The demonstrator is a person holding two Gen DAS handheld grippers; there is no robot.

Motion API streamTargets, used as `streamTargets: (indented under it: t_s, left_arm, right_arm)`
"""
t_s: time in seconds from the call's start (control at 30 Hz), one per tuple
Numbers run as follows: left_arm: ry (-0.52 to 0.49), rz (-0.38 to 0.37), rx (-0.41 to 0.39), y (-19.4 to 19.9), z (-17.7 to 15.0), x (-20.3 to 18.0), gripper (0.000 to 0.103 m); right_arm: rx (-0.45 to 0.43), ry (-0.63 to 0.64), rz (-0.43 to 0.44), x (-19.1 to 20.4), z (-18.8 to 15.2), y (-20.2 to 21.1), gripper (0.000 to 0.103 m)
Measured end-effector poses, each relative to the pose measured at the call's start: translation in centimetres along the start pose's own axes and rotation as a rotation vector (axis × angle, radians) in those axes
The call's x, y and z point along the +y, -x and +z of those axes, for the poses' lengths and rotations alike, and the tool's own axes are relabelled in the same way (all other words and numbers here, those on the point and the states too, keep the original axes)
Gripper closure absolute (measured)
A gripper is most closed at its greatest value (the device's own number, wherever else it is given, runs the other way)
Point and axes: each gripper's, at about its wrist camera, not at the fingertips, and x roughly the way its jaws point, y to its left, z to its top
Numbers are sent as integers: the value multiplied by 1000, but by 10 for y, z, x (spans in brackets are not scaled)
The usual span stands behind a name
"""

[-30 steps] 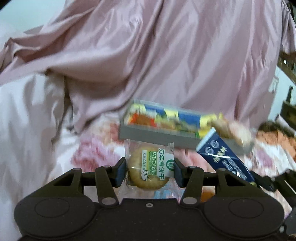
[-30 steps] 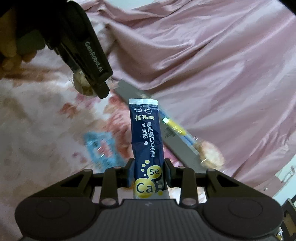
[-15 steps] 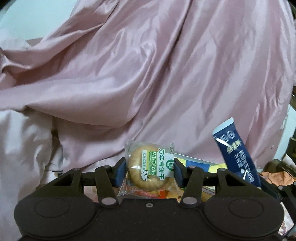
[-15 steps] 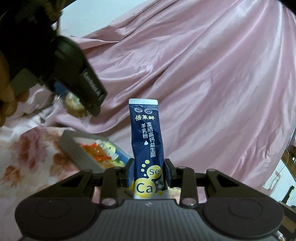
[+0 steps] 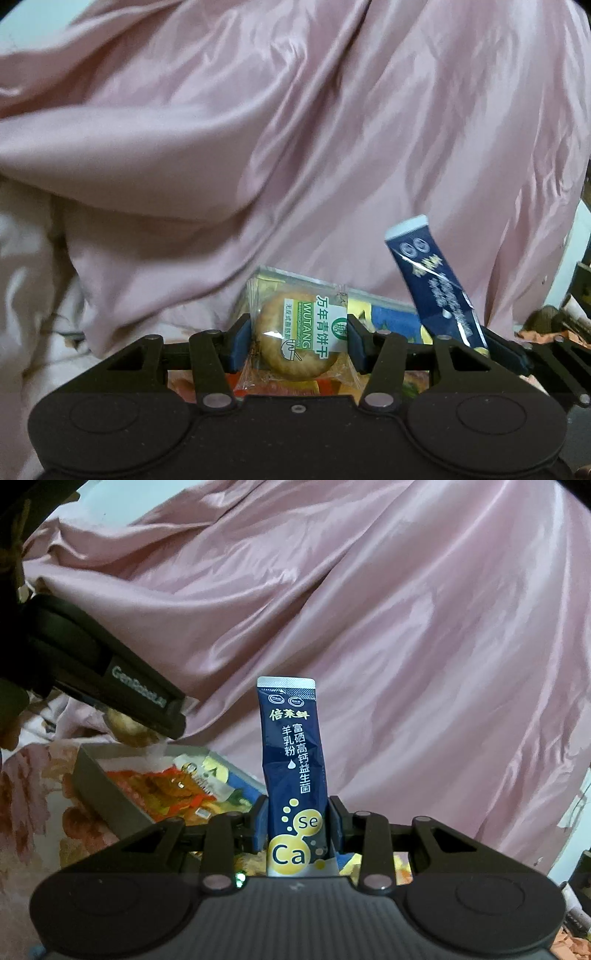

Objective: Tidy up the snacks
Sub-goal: 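Carry the round pastry and blue stick over the grey tray, then lower both items into the tray and open both grippers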

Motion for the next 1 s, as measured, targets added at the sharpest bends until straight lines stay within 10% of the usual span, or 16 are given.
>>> streamTargets:
  t_s: [0.63, 1.0]
  left_arm:
    - [5, -25, 50, -22, -12, 3, 39]
    - [77, -25, 2, 5, 4, 3, 13]
  right_arm:
    - [30, -23, 56, 22, -6, -23, 65]
    - [1, -51, 37, 13, 1, -7, 31]
